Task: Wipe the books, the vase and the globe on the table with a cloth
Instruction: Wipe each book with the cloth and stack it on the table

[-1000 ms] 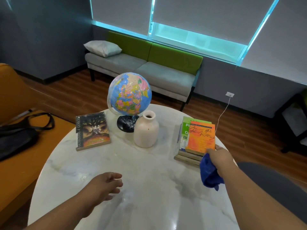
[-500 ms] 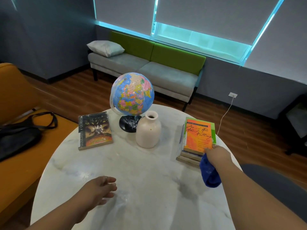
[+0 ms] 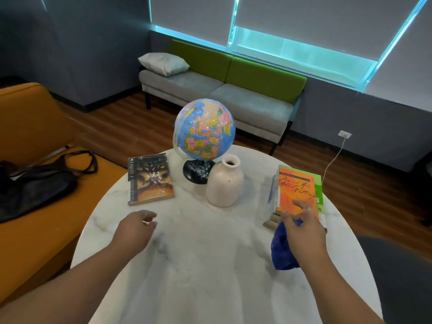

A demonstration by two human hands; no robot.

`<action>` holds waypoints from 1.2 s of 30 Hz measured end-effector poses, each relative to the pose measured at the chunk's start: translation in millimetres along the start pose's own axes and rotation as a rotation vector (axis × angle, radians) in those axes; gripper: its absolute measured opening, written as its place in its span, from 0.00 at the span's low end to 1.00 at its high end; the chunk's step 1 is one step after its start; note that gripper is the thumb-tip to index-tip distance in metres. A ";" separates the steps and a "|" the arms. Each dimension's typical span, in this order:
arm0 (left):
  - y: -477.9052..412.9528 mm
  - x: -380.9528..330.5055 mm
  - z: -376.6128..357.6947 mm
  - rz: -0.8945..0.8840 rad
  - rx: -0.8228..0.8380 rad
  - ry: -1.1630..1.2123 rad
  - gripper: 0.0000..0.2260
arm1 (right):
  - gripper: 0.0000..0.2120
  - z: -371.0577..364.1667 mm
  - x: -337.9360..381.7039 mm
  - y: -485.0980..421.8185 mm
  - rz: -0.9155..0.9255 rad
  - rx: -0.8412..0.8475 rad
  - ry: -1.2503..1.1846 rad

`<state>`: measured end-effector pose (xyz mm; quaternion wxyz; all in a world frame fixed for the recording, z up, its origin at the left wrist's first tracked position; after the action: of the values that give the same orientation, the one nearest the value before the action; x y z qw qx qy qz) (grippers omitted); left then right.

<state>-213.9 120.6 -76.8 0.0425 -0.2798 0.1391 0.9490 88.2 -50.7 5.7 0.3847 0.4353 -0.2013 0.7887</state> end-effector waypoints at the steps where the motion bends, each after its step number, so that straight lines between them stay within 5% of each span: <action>1: -11.8 -1.6 2.9 0.011 -0.041 -0.007 0.13 | 0.15 -5.4 0.1 5.3 0.002 0.032 -0.001; 7: -72.8 10.0 14.7 0.300 -0.155 0.020 0.10 | 0.04 -22.4 -12.9 33.2 -0.051 0.216 0.024; 16: -112.9 11.4 2.3 0.543 -0.073 0.036 0.19 | 0.01 -21.2 -26.3 34.0 -0.160 0.200 0.075; 29: -124.3 14.8 12.8 0.518 0.005 0.007 0.17 | 0.09 -27.5 -30.7 36.8 -0.183 0.231 0.063; 36: -108.6 25.7 8.3 0.493 0.038 0.373 0.10 | 0.10 -29.6 -31.7 38.7 -0.175 0.258 0.062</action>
<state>-222.6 227.0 -110.1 -0.2098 -0.4061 0.2258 0.8603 52.5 -69.2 -36.3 0.3987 0.4724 -0.0477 0.7846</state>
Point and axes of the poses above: each hand's wrist, its own y-axis away from the middle knuckle, its own z-axis out of the back of the hand, x = y × z, the point moved 1 cm from there along -y, towards the middle knuckle, and after that the axes turned 8 degrees about -y, right-handed, at the moved point
